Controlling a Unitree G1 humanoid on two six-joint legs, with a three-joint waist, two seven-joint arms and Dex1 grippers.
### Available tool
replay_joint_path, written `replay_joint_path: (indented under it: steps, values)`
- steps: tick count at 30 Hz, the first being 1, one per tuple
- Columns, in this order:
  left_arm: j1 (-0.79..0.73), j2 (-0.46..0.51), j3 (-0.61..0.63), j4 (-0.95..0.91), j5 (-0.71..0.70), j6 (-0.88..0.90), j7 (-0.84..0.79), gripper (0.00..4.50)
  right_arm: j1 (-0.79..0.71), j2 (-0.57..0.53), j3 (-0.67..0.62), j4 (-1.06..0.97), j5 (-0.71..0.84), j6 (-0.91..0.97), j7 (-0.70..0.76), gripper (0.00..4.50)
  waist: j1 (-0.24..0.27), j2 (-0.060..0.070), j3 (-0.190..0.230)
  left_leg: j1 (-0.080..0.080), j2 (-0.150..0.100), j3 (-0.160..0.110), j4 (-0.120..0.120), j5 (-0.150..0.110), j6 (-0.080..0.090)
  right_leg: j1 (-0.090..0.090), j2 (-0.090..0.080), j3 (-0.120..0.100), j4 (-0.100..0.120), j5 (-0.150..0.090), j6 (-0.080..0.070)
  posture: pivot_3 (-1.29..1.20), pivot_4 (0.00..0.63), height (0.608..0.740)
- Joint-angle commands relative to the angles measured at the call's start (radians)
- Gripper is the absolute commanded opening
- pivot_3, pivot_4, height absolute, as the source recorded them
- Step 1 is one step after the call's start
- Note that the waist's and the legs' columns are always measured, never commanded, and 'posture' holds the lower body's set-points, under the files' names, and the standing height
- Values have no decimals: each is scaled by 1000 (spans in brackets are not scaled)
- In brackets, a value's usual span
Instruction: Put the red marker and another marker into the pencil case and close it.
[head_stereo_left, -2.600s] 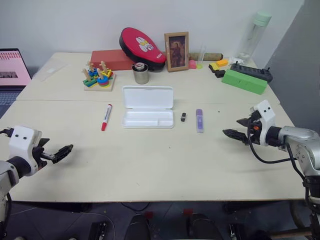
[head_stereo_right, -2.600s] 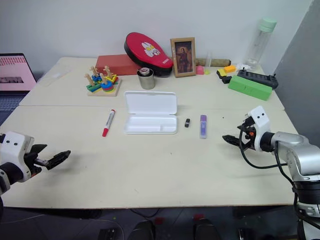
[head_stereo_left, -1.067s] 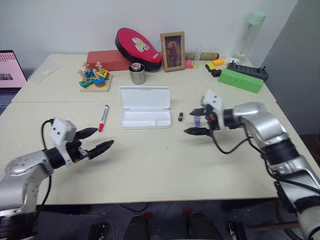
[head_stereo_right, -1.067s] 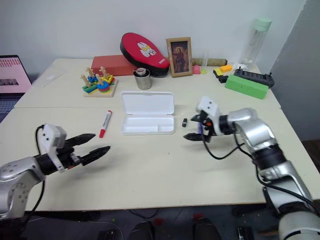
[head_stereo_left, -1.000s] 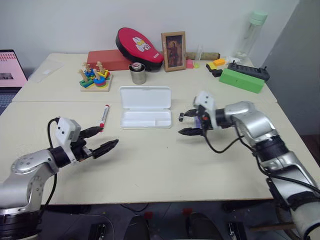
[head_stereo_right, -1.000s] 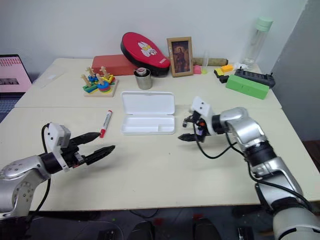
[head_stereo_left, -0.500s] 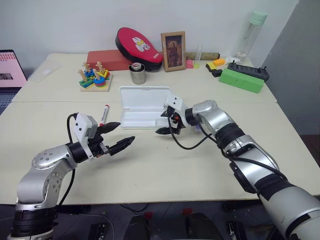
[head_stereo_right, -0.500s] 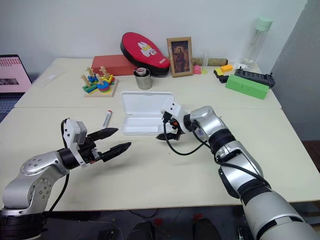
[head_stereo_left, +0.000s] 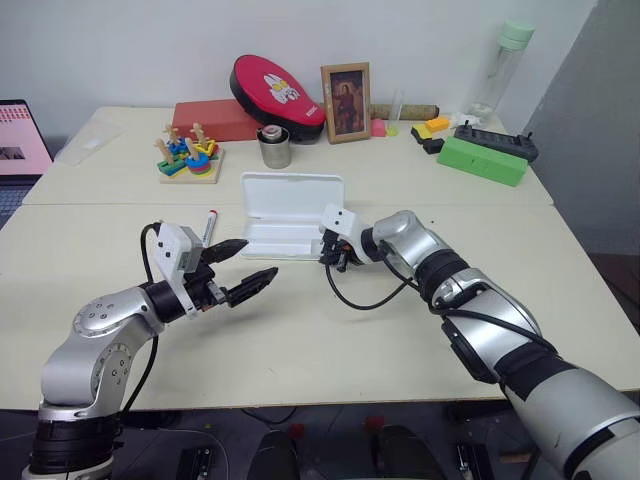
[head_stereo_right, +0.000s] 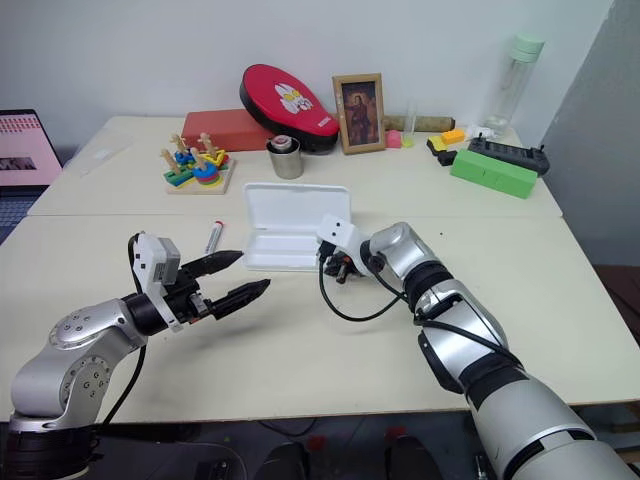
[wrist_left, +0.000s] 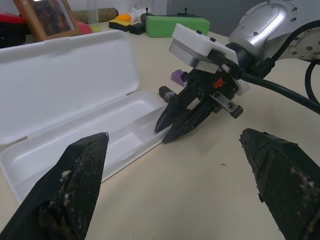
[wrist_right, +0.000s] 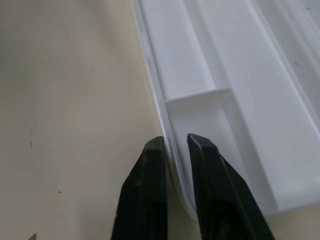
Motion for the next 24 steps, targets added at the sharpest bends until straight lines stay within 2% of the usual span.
replay_joint_path:
  steps: [1, 5, 11, 15, 20, 24]
  values:
    - [1, -2, 11, -41, -17, -6, 11, 4500, -26, 2, -24, 8, -15, -24, 12, 37, -1, 0, 0, 0, 0, 0, 0, 0, 0, 0, 0, 0, 0, 0, 0, 0, 150, 740]
    - [12, 4, 21, -44, -22, -6, 16, 4500, -29, -3, -32, -6, -19, -53, 28, 37, -1, 0, 0, 0, 0, 0, 0, 0, 0, 0, 0, 0, 0, 0, 0, 0, 150, 740]
    - [69, 22, 85, -64, -43, 7, 27, 4500, 14, -47, -23, -153, -3, -96, 190, 37, -2, 1, 0, 0, 0, 0, 0, 0, 0, -1, 0, 0, 0, 0, 0, 0, 150, 740]
    - [170, 42, 165, -101, -69, 23, 25, 4500, 143, -111, 19, -414, -11, -57, 275, 37, 0, 1, 0, 0, 0, 0, -1, 0, 0, 0, 0, 0, -1, 0, 0, 0, 150, 740]
    - [284, 61, 248, -128, -88, 29, 18, 4500, 329, -183, 53, -763, -4, 87, 313, 37, 2, 1, 0, -1, 0, 0, 0, 0, 0, 0, 0, 0, -1, 0, 0, 0, 150, 740]
    - [337, 77, 286, -140, -102, 34, 6, 4500, 423, -225, 83, -923, 1, 173, 334, 37, 1, 2, 1, 0, 0, 0, 0, 0, 0, -1, 0, 0, 0, 0, 0, 0, 150, 740]
